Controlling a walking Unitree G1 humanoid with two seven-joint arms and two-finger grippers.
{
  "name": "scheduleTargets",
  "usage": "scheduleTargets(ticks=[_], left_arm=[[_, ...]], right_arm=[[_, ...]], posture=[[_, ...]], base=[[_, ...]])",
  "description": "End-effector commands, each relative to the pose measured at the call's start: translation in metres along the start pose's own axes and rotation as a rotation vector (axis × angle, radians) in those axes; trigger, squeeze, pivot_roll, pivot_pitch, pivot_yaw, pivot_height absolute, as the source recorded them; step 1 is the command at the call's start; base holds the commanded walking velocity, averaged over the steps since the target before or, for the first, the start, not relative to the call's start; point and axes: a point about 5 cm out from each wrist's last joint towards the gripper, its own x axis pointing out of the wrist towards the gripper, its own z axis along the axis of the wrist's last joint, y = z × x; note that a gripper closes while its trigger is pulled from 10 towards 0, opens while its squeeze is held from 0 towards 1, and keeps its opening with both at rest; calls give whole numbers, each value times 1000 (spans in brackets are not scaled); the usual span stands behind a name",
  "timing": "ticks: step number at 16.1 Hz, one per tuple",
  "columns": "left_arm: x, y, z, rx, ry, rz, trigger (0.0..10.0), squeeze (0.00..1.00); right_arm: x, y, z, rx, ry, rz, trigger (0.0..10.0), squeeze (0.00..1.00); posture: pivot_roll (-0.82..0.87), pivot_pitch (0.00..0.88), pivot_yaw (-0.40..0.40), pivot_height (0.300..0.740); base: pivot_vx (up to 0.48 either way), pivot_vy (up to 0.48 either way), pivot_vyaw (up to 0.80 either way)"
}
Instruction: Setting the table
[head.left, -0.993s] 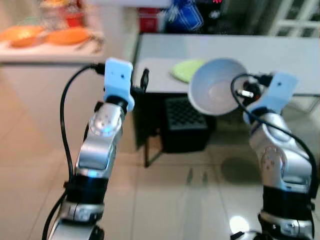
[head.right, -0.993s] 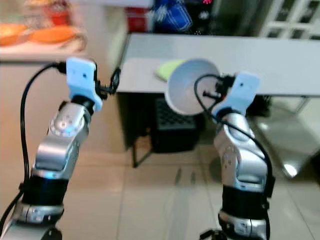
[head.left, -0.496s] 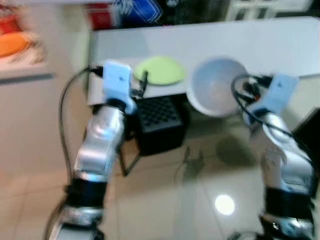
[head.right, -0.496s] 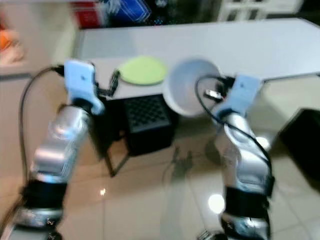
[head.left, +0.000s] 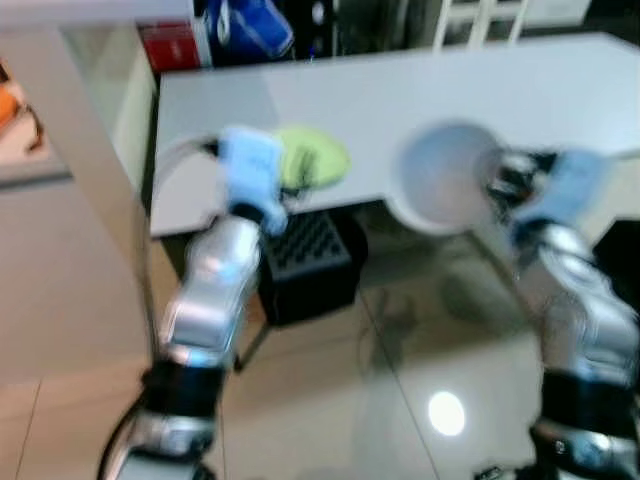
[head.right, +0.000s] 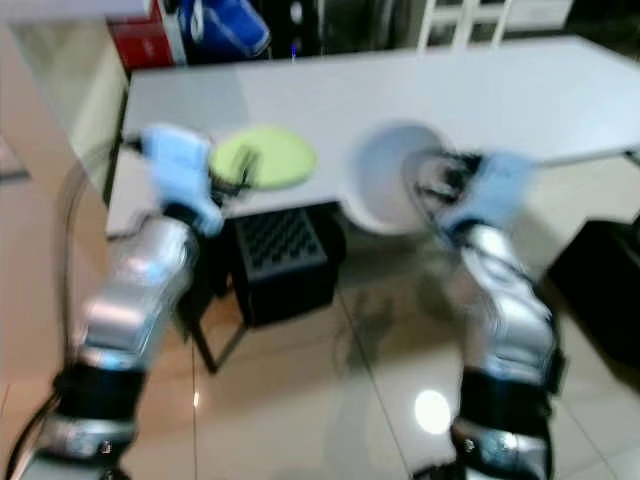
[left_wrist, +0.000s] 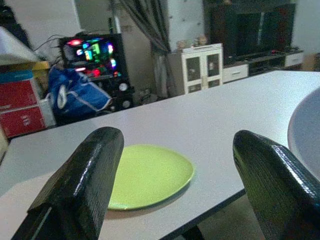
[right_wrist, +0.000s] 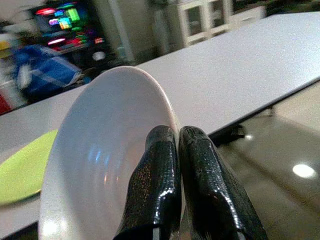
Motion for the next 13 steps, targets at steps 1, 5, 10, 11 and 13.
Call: scheduleTargets(ticks=[1, 5, 10, 11, 13], left_arm=[[-1, 11, 4, 12, -7, 37, 10000, 0], [-1, 11, 3, 13, -3, 36, 10000, 0], [-1, 11, 4, 15, -4, 33, 10000, 0], [0, 11, 4, 16, -5, 34, 10000, 0], [0, 12, 5, 22, -7, 33, 10000, 0]], right_arm=[[0, 14, 13, 20, -54, 55, 10000, 0], [1, 15, 14, 23, -52, 65, 10000, 0], [2, 17, 13, 6, -47, 73, 10000, 0], [2, 19, 12, 3, -41, 84, 10000, 0], [2, 21, 11, 8, -31, 95, 10000, 0]], posture=[[-23, 0, -22, 740], [-24, 0, -26, 740], [-23, 0, -27, 740], [-22, 0, -27, 740], [-18, 0, -28, 740]], base=[[337, 0, 0], [343, 0, 0], [360, 0, 0], [368, 0, 0], [366, 0, 400]])
